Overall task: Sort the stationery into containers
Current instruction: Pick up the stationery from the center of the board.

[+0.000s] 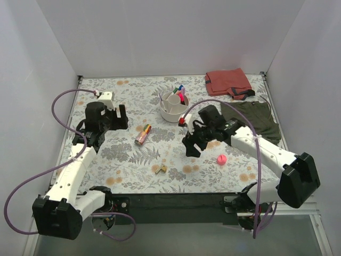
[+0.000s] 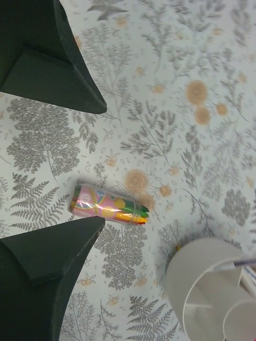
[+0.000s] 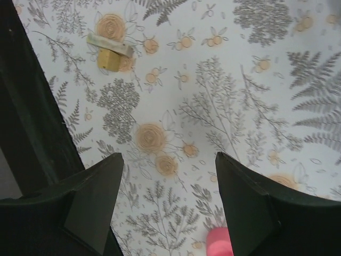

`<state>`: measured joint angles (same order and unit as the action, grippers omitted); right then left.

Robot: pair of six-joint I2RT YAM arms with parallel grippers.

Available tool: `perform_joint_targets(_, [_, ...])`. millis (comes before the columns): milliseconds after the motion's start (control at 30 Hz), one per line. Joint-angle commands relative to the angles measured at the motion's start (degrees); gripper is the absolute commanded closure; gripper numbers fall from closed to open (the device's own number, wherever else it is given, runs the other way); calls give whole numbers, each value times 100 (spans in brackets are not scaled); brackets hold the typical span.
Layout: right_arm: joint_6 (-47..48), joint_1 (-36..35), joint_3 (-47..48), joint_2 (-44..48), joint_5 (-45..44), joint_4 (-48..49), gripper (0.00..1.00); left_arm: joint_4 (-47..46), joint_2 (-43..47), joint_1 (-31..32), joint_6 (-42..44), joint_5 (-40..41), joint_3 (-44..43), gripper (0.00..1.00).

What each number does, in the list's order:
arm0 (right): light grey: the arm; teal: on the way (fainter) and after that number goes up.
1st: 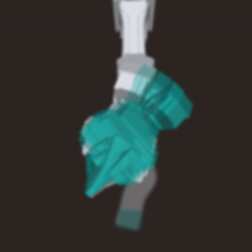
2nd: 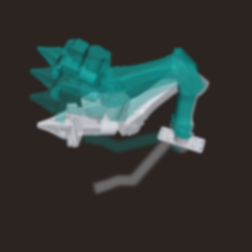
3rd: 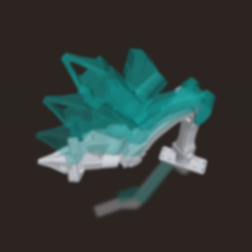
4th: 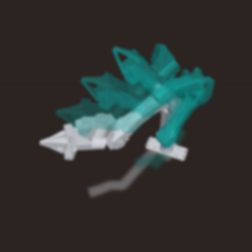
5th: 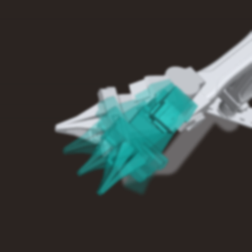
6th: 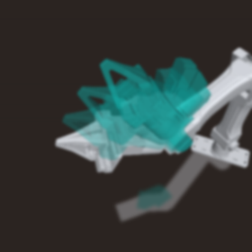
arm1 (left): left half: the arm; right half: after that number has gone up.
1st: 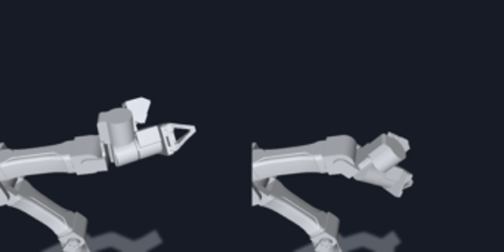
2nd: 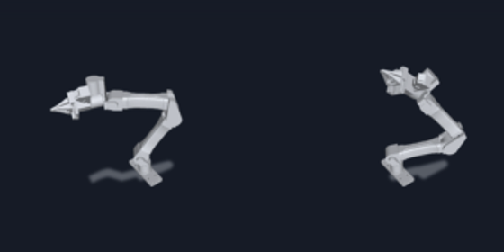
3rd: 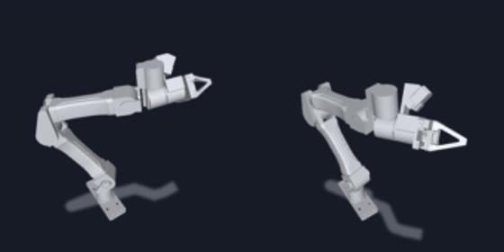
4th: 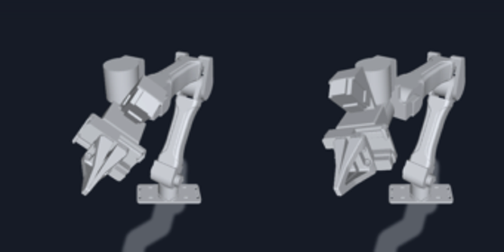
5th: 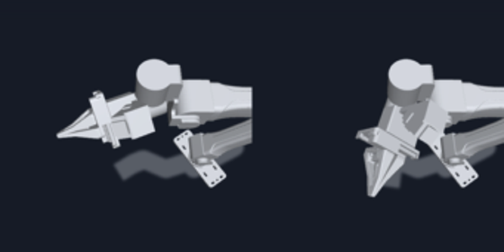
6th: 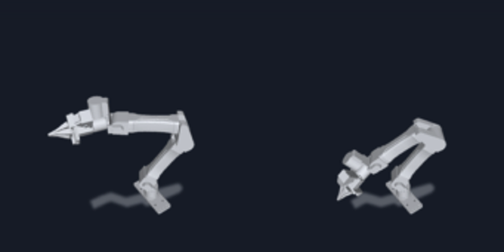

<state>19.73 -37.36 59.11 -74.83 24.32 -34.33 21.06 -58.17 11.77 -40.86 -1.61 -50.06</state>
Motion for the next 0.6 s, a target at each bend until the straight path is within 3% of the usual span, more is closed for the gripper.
perform_joint_targets(0, [-855,-709,171,-408,-234,619,23,637,86,-877,-993,-33,-65,22])
perform_joint_targets(133, [-1723,-1193,-22,-682,-620,1146,25,444,245,-1438,-959,-112,84,22])
perform_joint_targets(267, [-1893,-1563,-119,-928,-1235,1778,27,364,394,-1607,-731,-112,163,23])
perform_joint_targets(567, [-2069,-1958,-5,-1464,-868,2229,28,443,605,-1845,-660,-314,243,23])
